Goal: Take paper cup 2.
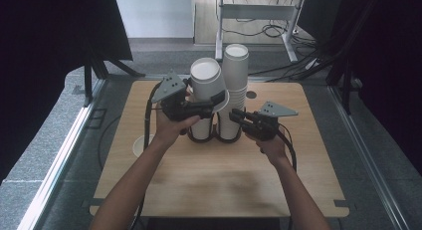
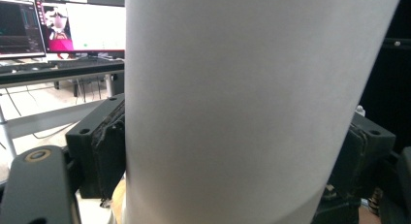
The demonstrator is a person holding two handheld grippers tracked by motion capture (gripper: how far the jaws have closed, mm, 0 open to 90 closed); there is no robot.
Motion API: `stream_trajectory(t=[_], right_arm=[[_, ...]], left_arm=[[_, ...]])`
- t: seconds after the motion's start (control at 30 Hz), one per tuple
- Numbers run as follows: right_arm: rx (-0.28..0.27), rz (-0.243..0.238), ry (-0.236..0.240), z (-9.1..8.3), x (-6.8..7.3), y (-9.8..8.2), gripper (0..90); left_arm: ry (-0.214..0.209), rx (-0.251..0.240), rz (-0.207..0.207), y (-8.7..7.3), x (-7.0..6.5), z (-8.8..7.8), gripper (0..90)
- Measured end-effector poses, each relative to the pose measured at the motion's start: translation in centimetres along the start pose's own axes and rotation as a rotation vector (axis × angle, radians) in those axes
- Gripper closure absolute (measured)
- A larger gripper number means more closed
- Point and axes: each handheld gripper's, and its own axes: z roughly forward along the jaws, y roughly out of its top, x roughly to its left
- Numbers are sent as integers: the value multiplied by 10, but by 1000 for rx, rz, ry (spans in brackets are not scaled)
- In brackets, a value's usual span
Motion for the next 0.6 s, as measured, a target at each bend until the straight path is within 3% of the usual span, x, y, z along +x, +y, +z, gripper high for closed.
stream_trajectory(t=[0.6], right_arm=[[-15,11,-10,-6,13,-33,678]], left_arm=[[-22,34,-11,-45,-13,-25,155]])
